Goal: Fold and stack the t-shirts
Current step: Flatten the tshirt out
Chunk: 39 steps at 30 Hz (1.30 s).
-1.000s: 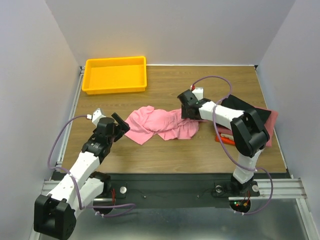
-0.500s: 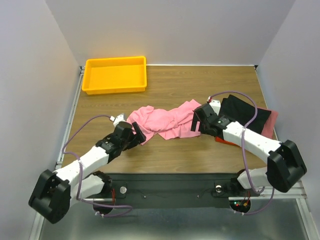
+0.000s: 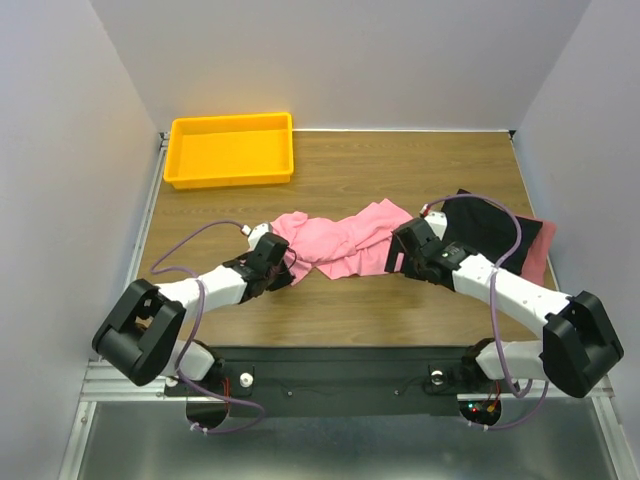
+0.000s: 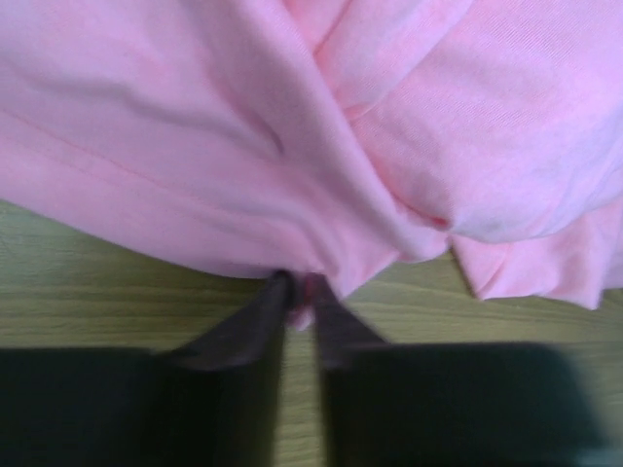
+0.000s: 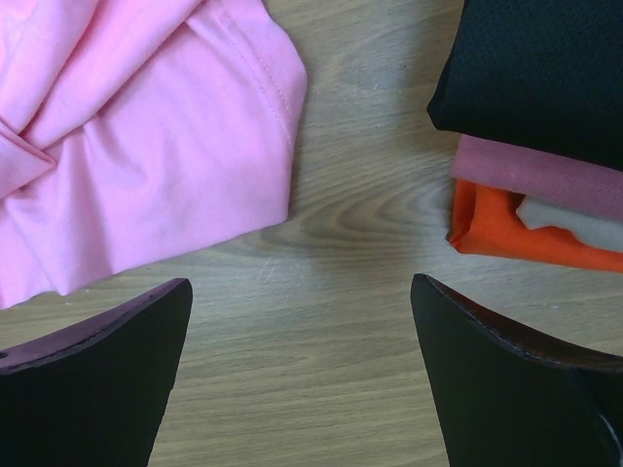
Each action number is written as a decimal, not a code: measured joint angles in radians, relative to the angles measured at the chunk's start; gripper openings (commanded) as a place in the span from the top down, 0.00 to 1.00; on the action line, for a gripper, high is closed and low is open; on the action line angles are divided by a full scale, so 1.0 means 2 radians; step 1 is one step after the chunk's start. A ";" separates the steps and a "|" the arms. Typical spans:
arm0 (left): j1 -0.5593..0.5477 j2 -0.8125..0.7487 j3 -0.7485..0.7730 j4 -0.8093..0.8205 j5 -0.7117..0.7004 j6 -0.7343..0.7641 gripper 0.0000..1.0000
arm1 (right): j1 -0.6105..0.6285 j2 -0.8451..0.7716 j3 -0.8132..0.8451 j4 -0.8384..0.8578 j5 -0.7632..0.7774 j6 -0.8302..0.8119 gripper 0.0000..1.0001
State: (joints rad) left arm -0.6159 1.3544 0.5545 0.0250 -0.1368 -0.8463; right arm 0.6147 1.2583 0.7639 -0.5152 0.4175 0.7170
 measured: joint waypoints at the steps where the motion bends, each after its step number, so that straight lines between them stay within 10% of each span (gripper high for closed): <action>1: -0.002 0.003 0.000 -0.003 -0.003 -0.002 1.00 | 0.000 0.003 0.000 0.000 0.000 0.001 0.00; 15: -0.006 -0.165 -0.021 -0.074 -0.075 -0.006 1.00 | 0.000 0.132 0.033 0.046 -0.002 0.018 0.09; 18: -0.006 -0.210 -0.025 -0.080 -0.083 -0.006 1.00 | 0.000 0.164 0.046 0.060 0.008 0.024 0.28; 22: -0.006 -0.248 -0.027 -0.098 -0.092 -0.008 1.00 | 0.000 0.194 0.072 0.070 0.023 0.028 0.82; 28: -0.006 -0.283 -0.021 -0.132 -0.128 -0.012 1.00 | 0.000 0.195 0.075 0.083 0.018 0.024 1.00; 39: -0.006 -0.359 0.154 -0.206 -0.228 -0.004 1.00 | 0.000 -0.114 0.116 0.046 0.015 -0.051 1.00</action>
State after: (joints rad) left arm -0.6285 0.6357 0.8635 -0.3862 -0.5926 -0.8543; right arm 0.6151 1.0294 0.9951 -0.4236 0.4484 0.6151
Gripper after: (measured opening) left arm 0.015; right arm 0.029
